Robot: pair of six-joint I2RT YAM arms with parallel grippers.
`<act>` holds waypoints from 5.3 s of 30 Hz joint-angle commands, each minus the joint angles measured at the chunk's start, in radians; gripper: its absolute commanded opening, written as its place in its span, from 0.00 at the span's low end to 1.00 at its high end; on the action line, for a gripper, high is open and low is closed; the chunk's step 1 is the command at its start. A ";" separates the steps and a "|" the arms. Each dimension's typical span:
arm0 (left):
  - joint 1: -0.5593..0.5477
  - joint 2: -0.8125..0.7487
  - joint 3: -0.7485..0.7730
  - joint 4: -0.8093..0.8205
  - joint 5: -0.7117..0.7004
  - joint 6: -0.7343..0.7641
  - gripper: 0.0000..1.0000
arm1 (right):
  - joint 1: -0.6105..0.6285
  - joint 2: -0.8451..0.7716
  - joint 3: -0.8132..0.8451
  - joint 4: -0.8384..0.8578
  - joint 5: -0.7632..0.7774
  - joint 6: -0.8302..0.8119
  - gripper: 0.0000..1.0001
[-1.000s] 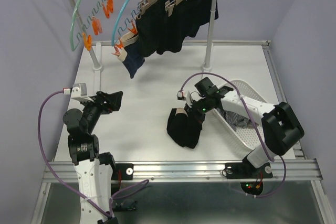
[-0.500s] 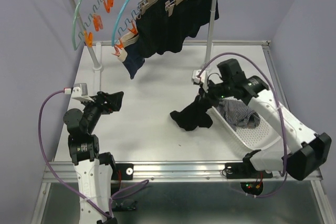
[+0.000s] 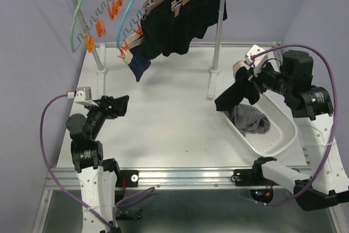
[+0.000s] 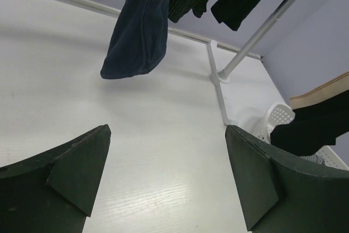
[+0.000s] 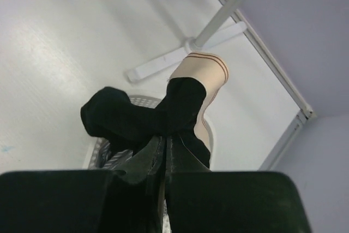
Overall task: Remove the underwear clipped to the hanger
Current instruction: Place the underwear in the bin, then pick up the hanger from the clothesline.
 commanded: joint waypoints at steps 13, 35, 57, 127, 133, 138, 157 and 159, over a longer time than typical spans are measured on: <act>-0.018 -0.014 -0.006 0.058 0.023 0.019 0.98 | -0.125 -0.137 -0.044 0.072 0.309 0.035 0.01; -0.066 0.046 0.009 0.035 -0.045 0.002 0.99 | -0.148 -0.145 -0.642 0.265 0.161 0.076 0.21; -0.093 0.081 0.193 0.013 0.090 0.040 0.98 | -0.148 -0.218 -0.604 0.286 0.049 0.099 1.00; -0.454 1.282 1.603 -0.252 -0.586 0.582 0.15 | -0.149 -0.240 -0.736 0.265 -0.459 0.022 1.00; -0.454 1.256 1.590 -0.206 -0.585 0.568 0.00 | -0.149 -0.244 -0.736 0.265 -0.456 0.026 1.00; -0.454 1.197 1.563 -0.114 -0.552 0.583 0.00 | -0.151 -0.246 -0.736 0.265 -0.454 0.024 1.00; -0.454 0.959 1.189 0.216 -0.700 0.783 0.00 | -0.159 -0.249 -0.736 0.265 -0.464 0.024 1.00; -0.454 0.962 1.191 0.217 -0.700 0.787 0.00 | -0.159 -0.250 -0.738 0.265 -0.462 0.026 1.00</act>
